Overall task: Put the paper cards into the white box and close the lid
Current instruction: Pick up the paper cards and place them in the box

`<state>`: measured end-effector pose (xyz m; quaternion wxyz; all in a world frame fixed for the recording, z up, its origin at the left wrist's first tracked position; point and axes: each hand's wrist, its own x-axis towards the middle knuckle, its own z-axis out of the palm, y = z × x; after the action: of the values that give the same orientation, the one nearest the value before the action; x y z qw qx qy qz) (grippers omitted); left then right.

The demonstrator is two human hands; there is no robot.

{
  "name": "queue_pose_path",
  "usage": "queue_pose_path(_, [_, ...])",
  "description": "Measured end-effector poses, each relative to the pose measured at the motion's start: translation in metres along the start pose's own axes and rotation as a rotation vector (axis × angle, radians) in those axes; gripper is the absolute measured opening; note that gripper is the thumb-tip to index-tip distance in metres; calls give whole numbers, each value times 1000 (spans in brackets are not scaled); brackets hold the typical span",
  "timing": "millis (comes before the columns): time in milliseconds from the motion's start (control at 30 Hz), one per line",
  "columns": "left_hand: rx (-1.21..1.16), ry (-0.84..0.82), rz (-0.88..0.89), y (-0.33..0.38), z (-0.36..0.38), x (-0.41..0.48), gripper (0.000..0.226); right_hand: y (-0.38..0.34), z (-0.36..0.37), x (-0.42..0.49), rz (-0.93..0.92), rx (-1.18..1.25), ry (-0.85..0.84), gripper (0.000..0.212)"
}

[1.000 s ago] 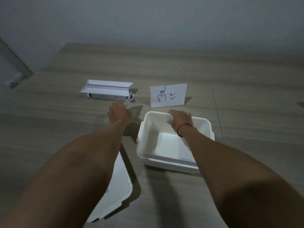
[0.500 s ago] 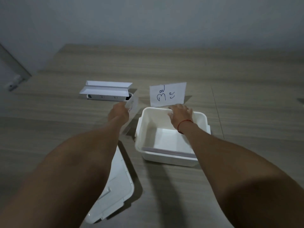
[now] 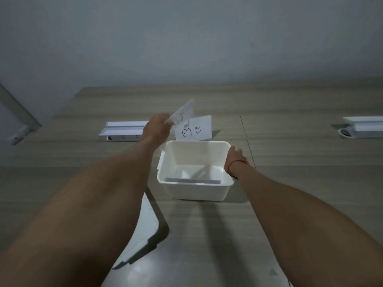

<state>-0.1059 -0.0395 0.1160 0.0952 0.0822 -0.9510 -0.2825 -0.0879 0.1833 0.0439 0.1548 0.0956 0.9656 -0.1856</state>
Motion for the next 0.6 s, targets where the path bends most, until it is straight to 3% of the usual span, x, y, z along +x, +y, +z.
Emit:
queue_pose_path(200, [3, -291, 101, 26, 15, -22, 20, 13, -2, -19, 0, 31, 15, 40])
queue_pose_path(333, [106, -478, 90, 8, 36, -38, 22, 16, 1, -23, -11, 88, 24, 41])
queue_pose_path(433, [174, -597, 45, -10, 55, -50, 4, 19, 2, -22, -1, 88, 35, 43])
queue_pose_path(600, [170, -723, -105, -15, 70, -68, 36, 17, 3, -20, -5, 83, 50, 44])
